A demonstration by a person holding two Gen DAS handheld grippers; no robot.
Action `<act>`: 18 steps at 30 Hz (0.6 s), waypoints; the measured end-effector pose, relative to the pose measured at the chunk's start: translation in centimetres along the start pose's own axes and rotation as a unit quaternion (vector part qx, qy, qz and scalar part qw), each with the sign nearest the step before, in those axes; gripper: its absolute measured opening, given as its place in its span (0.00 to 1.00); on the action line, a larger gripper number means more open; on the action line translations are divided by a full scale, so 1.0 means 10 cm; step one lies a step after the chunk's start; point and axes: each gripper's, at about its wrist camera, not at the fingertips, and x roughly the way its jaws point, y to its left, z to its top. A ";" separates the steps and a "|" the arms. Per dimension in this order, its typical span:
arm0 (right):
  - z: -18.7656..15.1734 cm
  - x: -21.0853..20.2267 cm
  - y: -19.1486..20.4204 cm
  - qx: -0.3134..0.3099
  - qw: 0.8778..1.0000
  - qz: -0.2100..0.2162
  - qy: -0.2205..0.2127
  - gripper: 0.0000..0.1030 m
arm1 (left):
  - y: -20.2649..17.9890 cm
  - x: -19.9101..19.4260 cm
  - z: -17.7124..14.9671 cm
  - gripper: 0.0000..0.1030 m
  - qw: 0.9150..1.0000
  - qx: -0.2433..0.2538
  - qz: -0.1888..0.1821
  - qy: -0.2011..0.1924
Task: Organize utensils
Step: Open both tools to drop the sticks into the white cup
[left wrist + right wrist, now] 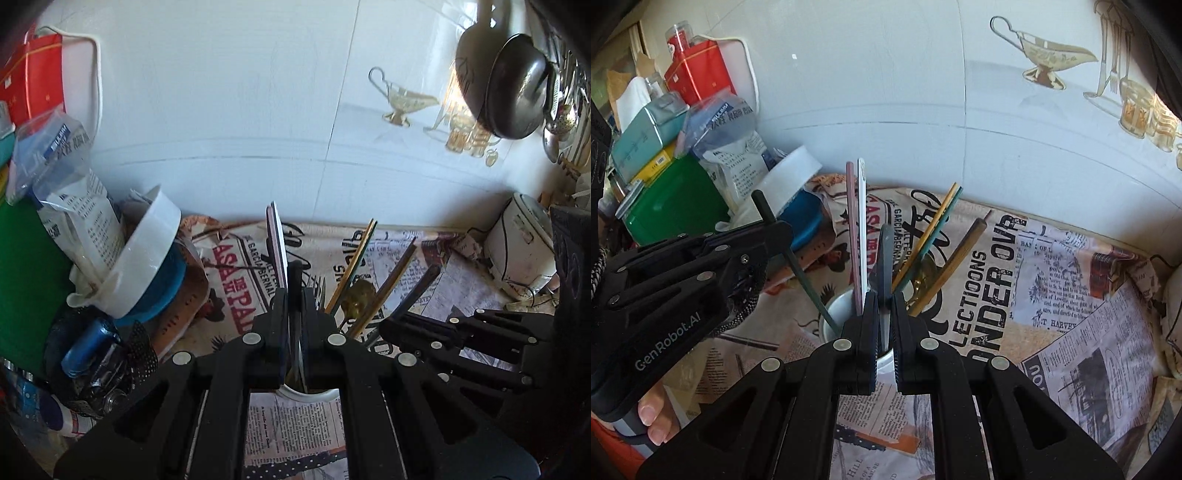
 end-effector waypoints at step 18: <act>-0.16 -1.30 -0.49 -0.039 0.993 0.037 -0.101 0.26 | -0.72 -1.12 -0.05 0.37 0.992 -0.034 0.058 -0.109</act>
